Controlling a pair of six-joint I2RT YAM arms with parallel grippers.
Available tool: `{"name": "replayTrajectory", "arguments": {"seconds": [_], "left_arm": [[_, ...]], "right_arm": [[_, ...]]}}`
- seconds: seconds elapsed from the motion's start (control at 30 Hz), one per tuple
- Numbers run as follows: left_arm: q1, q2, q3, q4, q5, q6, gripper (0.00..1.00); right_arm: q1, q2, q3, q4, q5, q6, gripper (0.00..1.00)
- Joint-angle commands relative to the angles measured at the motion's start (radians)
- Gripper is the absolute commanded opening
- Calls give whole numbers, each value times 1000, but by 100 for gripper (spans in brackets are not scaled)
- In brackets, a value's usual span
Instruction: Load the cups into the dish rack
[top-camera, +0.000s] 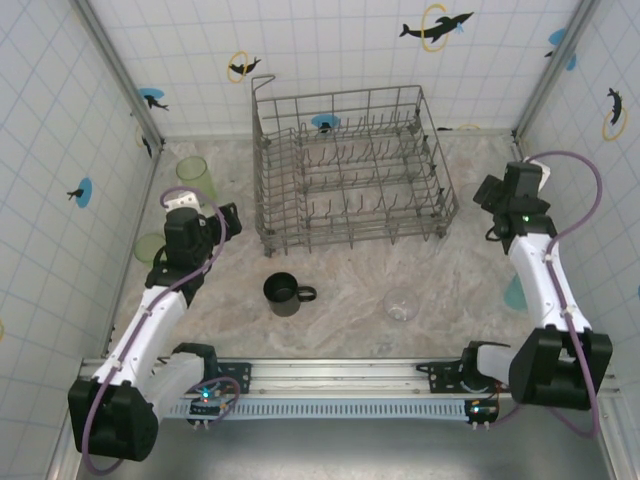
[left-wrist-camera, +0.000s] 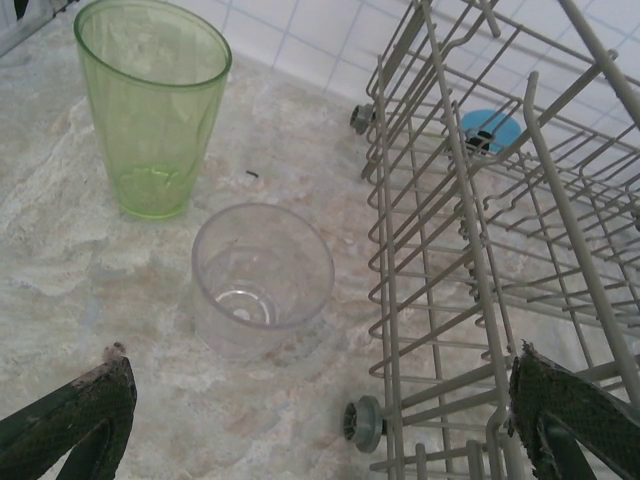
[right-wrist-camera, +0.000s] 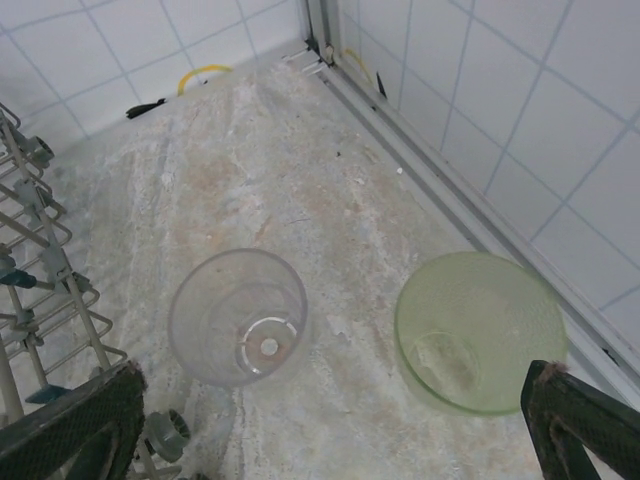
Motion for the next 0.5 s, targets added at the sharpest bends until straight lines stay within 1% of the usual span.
{"name": "replayTrajectory", "arguments": {"seconds": [0.0, 0.17, 0.27, 0.37, 0.47], "left_arm": [[-2, 1, 60, -55, 33, -24, 98], [-2, -1, 74, -72, 66, -33, 98], [-3, -8, 80, -78, 67, -32, 98], [-2, -7, 86, -79, 79, -31, 98], [-1, -1, 97, -82, 92, -34, 98]], "right_arm": [[-34, 76, 103, -132, -37, -5, 100], [-104, 152, 180, -189, -14, -47, 100], [-152, 180, 190, -187, -53, -56, 100], [-180, 221, 206, -200, -88, -65, 96], [-186, 261, 217, -208, -108, -75, 91]]}}
